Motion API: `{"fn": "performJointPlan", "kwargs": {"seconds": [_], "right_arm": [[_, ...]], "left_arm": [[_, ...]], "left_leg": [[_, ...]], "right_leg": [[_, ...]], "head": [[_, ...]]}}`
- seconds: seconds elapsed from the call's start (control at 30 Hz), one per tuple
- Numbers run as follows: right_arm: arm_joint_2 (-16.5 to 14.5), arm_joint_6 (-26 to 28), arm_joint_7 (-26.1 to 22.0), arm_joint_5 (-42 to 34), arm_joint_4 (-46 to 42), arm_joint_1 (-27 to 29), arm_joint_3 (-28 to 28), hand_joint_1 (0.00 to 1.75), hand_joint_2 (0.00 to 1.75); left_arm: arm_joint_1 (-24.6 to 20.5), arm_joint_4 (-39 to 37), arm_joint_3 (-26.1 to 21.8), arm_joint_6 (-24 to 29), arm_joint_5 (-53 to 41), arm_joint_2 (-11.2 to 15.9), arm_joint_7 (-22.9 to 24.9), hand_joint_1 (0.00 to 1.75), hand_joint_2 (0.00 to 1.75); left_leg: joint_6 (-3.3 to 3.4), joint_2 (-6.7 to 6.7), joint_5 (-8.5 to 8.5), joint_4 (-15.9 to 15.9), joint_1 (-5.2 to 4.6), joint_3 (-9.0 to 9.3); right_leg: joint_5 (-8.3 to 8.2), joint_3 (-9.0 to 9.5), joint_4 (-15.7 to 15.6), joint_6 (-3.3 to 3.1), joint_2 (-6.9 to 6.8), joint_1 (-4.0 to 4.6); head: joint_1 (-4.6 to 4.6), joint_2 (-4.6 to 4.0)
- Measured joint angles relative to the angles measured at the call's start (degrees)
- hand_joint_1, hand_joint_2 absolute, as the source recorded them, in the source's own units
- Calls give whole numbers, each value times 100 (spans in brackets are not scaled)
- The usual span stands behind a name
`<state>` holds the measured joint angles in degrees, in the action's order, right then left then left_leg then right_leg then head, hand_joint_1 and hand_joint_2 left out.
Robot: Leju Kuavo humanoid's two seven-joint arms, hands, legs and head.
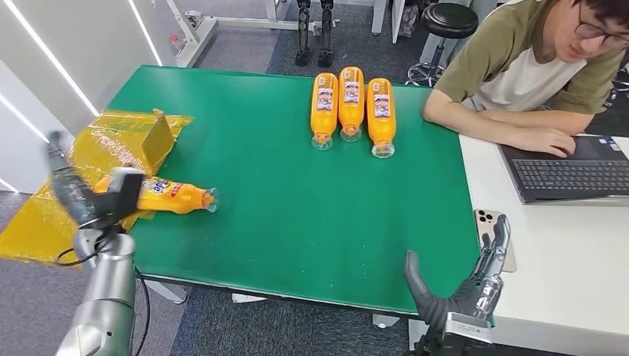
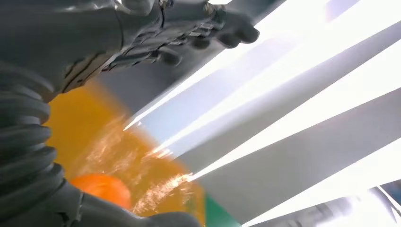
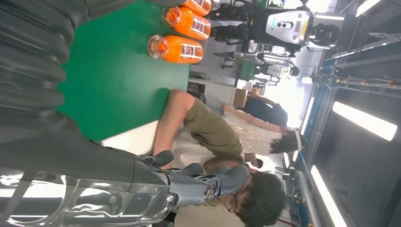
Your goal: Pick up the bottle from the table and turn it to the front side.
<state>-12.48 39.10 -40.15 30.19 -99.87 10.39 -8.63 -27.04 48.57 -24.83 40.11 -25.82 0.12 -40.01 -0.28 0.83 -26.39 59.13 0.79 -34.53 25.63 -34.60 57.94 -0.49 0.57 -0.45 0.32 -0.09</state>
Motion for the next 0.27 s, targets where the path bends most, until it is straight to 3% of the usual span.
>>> {"fn": "performJointPlan", "kwargs": {"seconds": [0.07, 0.13, 0.2, 0.27], "right_arm": [[0, 0, 0, -11, 14, -3, -14, 0, 175], [0, 0, 0, 21, 22, -6, -23, 0, 175], [0, 0, 0, 87, 25, -7, -27, 0, 175], [0, 0, 0, 144, 26, -7, -28, 0, 175]], "left_arm": [[191, 713, -198, -9, 2513, -298, -5, 0, 175], [441, 1449, -105, -33, 4118, -621, -24, 0, 175], [682, 2165, 105, -44, 4500, -966, -34, 0, 175], [849, 2676, 296, -40, 4113, -1216, -38, 0, 175]], "left_leg": [[5, -21, 3, 1, 0, 2], [10, -62, 7, 2, 2, -6], [10, -79, 7, 3, 1, -12], [11, -77, 6, 3, -1, -12]], "right_leg": [[10, 3, -3, 10, -16, -1], [21, 12, -3, 16, -53, 0], [22, 20, -3, 14, -73, -1], [19, 22, -3, 15, -73, -2]], "head": [[2, 0], [5, 0], [6, 0], [5, 0]]}}
